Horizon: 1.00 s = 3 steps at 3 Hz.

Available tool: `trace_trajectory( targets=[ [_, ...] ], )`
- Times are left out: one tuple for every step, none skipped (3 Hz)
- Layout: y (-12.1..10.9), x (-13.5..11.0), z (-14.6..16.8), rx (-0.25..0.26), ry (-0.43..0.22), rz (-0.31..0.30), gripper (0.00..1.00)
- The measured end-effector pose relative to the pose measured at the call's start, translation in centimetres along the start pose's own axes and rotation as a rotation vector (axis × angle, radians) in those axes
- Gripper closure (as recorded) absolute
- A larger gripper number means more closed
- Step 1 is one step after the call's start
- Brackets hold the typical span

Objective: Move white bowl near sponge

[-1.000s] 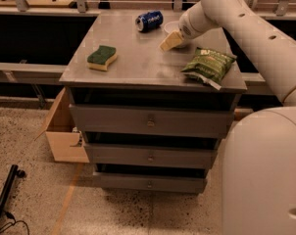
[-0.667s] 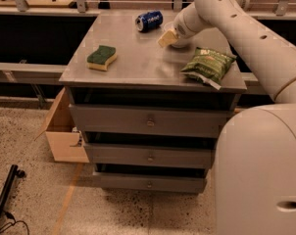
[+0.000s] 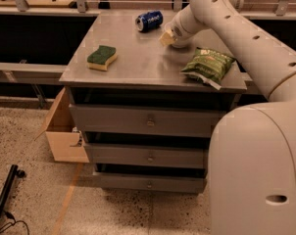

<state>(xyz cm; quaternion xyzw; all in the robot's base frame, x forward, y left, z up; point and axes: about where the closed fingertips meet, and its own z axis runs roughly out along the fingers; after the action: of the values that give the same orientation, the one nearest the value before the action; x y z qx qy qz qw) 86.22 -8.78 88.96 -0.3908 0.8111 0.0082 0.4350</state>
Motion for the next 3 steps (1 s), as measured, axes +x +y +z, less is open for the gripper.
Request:
trace_trajectory(
  targets=[
    [0.01,0.09,0.07,-0.001,0.002,0.001,0.56],
    [-0.14,0.64,0.45,0.001,0.007,0.001,0.74],
    [-0.38,0.81,0.60,0.001,0.000,0.004,0.97]
  ],
)
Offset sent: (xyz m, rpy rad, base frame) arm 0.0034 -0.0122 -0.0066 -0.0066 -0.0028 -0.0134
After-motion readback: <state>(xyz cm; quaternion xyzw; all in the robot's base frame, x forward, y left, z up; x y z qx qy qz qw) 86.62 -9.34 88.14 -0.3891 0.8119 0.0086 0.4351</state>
